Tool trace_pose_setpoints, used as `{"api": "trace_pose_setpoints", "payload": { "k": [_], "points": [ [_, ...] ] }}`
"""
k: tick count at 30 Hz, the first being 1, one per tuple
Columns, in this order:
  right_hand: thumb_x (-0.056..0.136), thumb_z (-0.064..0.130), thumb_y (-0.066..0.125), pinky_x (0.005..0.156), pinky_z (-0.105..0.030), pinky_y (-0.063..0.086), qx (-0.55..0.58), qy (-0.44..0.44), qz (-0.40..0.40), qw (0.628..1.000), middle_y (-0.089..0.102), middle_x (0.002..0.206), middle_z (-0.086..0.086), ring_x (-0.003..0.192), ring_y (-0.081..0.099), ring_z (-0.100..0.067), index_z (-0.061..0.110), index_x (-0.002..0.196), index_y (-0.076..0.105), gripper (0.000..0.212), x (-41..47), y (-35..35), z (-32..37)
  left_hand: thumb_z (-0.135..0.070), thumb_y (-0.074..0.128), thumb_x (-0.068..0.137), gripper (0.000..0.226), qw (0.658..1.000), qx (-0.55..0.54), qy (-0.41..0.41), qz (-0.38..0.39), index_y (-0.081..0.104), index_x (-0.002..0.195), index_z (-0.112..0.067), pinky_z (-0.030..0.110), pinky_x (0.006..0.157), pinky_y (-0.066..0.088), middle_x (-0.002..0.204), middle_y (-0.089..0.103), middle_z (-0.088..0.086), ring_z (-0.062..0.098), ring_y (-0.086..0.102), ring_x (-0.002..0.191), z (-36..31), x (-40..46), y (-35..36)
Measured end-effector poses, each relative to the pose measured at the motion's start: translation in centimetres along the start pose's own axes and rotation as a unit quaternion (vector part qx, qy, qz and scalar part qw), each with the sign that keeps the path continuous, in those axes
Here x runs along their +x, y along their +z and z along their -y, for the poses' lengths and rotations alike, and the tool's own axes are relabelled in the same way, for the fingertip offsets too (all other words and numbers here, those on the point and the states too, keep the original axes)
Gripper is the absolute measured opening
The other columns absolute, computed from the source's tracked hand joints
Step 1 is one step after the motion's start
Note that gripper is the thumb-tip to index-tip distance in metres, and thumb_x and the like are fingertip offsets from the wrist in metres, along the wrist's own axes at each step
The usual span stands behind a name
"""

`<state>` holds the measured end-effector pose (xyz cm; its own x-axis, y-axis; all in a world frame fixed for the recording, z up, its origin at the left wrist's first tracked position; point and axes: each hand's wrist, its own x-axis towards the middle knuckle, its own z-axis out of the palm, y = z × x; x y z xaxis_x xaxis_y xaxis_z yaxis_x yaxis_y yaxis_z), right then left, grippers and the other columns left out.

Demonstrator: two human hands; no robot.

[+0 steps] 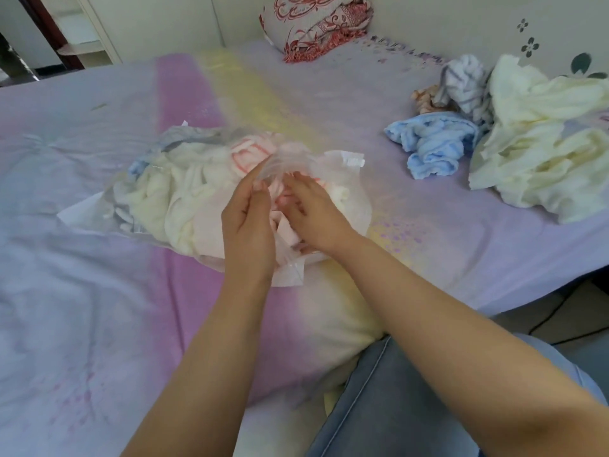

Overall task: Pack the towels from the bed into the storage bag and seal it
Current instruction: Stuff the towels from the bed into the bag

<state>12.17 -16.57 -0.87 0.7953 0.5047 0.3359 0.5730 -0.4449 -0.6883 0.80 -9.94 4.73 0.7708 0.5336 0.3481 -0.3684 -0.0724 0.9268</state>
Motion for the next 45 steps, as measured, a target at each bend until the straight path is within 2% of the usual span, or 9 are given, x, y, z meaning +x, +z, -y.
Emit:
{"api": "trace_pose_setpoints", "payload": {
  "k": [8, 12, 17, 19, 22, 26, 29, 34, 45],
  "points": [
    [0.104, 0.026, 0.025, 0.111, -0.036, 0.029, 0.082, 0.074, 0.19, 0.976, 0.03, 0.153, -0.012, 0.137, 0.034, -0.026, 0.014, 0.146, 0.03, 0.045, 1.1, -0.4, 0.8, -0.018, 0.046, 0.089, 0.033, 1.0, -0.008, -0.018, 0.018, 0.074, 0.104, -0.027, 0.025, 0.099, 0.047, 0.106, 0.075, -0.011, 0.007, 0.065, 0.11, 0.5, -0.4, 1.0],
    [0.099, 0.017, 0.035, 0.085, -0.027, 0.042, 0.091, 0.067, 0.213, 0.97, 0.054, 0.131, -0.013, 0.101, 0.051, -0.014, 0.012, 0.127, 0.049, 0.031, 1.9, -0.9, 0.8, -0.025, 0.045, 0.088, 0.038, 0.998, 0.015, -0.053, 0.013, 0.07, 0.116, -0.022, 0.029, 0.105, 0.046, 0.118, 0.073, -0.007, 0.01, 0.063, 0.119, 1.0, 0.2, 1.3],
    [0.089, 0.041, 0.047, 0.059, -0.03, 0.042, -0.116, 0.088, -0.139, 0.98, 0.069, 0.073, -0.002, 0.072, 0.065, -0.027, 0.024, 0.082, 0.061, 0.023, -3.3, -3.2, -5.2, -0.018, 0.043, 0.091, 0.044, 0.999, 0.005, -0.044, 0.014, 0.064, 0.13, -0.016, 0.034, 0.113, 0.041, 0.133, 0.066, -0.003, 0.009, 0.057, 0.127, 2.0, 0.7, 2.3],
    [0.09, 0.036, 0.046, 0.061, -0.033, 0.042, -0.144, 0.124, -0.222, 0.956, 0.067, 0.084, -0.005, 0.078, 0.063, -0.03, 0.02, 0.086, 0.057, 0.019, -3.4, -5.5, -8.1, -0.017, 0.044, 0.089, 0.045, 0.999, -0.015, -0.039, -0.001, 0.066, 0.128, -0.015, 0.025, 0.107, 0.044, 0.13, 0.067, -0.005, 0.006, 0.058, 0.124, 2.3, 0.7, 2.7],
    [0.087, 0.022, 0.049, 0.08, -0.038, 0.046, -0.152, 0.211, -0.21, 0.943, 0.031, 0.147, -0.011, 0.109, 0.056, -0.034, 0.027, 0.123, 0.052, 0.036, -0.9, -9.5, -12.4, -0.018, 0.044, 0.088, 0.045, 0.999, -0.005, -0.037, -0.008, 0.066, 0.128, -0.017, 0.024, 0.107, 0.043, 0.131, 0.067, -0.007, 0.006, 0.057, 0.125, 2.7, 0.6, 2.8],
    [0.092, 0.019, 0.045, 0.103, -0.04, 0.038, -0.227, 0.29, -0.041, 0.929, -0.027, 0.153, -0.018, 0.135, 0.035, -0.04, 0.037, 0.149, 0.013, 0.068, 2.3, -11.9, -16.5, -0.02, 0.043, 0.089, 0.044, 0.999, 0.018, -0.034, 0.001, 0.067, 0.126, -0.021, 0.023, 0.108, 0.042, 0.13, 0.067, -0.009, 0.003, 0.057, 0.124, 2.8, 0.3, 2.7],
    [0.095, 0.026, 0.045, 0.115, -0.045, 0.02, -0.331, 0.305, 0.065, 0.891, 0.001, 0.157, -0.02, 0.143, 0.014, -0.039, 0.013, 0.151, 0.01, 0.067, 4.2, -13.1, -17.4, -0.02, 0.042, 0.091, 0.042, 0.999, 0.017, -0.032, 0.001, 0.067, 0.124, -0.022, 0.02, 0.104, 0.044, 0.127, 0.069, -0.01, 0.003, 0.059, 0.122, 3.0, 0.3, 2.6],
    [0.094, 0.012, 0.044, 0.09, -0.044, 0.046, -0.364, 0.251, -0.04, 0.896, 0.053, 0.124, -0.02, 0.113, 0.055, -0.037, 0.004, 0.121, 0.054, 0.03, 2.4, -13.3, -15.1, -0.017, 0.041, 0.092, 0.043, 0.999, 0.005, -0.031, 0.005, 0.067, 0.127, -0.019, 0.022, 0.105, 0.044, 0.126, 0.069, -0.011, 0.003, 0.059, 0.123, 3.3, -0.1, 2.4],
    [0.079, 0.046, 0.064, 0.06, -0.025, 0.04, -0.11, 0.019, -0.054, 0.992, 0.055, 0.082, 0.011, 0.086, 0.06, -0.018, 0.03, 0.097, 0.058, 0.025, -7.5, -9.2, -1.0, -0.015, 0.042, 0.092, 0.04, 0.999, -0.005, -0.036, -0.003, 0.069, 0.122, -0.017, 0.042, 0.112, 0.042, 0.126, 0.07, -0.002, 0.014, 0.06, 0.123, 3.2, 0.0, 2.2]
  ]
}}
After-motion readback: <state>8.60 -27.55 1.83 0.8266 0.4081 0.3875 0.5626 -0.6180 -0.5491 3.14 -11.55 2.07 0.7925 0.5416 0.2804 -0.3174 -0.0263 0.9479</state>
